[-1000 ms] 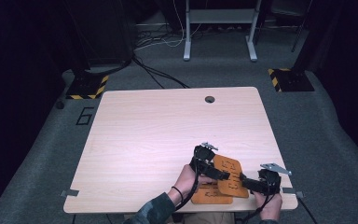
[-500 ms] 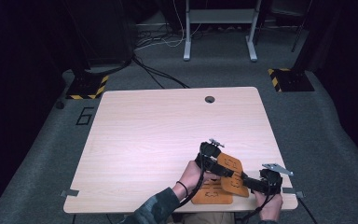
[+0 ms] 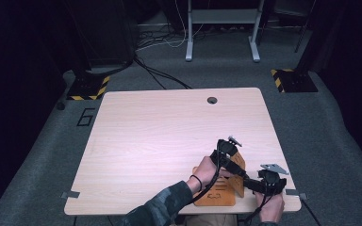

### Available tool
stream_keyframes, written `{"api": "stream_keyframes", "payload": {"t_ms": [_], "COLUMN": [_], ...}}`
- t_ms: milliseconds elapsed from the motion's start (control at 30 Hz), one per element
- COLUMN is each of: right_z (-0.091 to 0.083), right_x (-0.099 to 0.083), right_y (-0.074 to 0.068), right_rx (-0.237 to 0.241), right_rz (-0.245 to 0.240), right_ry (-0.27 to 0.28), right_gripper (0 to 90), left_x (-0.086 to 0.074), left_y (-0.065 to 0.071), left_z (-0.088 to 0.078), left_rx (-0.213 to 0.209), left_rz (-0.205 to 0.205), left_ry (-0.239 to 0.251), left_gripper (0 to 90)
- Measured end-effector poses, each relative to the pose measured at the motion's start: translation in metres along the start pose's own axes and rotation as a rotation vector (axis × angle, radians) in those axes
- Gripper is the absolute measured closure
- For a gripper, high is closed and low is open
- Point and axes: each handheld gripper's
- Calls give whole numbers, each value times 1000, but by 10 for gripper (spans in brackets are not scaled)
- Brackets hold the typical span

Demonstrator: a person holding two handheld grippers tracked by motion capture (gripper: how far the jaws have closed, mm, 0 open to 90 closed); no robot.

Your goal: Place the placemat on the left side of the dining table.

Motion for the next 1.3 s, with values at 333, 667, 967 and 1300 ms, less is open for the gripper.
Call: {"api": "stream_keyframes", "payload": {"t_ms": [333,667,967,1300], "right_z": [-6,-7,-13,-10], "right_x": [-1,-1,-6,-4], "right_y": [16,18,21,20], "right_rx": [76,64,70,78], "right_rz": [142,176,195,185], "right_ry": [49,76,148,110], "right_gripper": [13,21,23,5], "left_x": [12,20,34,39], "left_y": [-4,-21,-22,-29], "left_z": [8,11,11,-5], "left_rx": [27,-4,-62,-68], "left_rz": [24,-2,-2,-24], "left_ry": [-43,-21,15,67], "left_gripper": [576,744,862,862]}}
Point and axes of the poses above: each handheld gripper's, and its own axes: z roughly forward along the jaws, x roughly out of its top, y roughly to its right, and after that the axes turned 13 degrees about z, right-handed
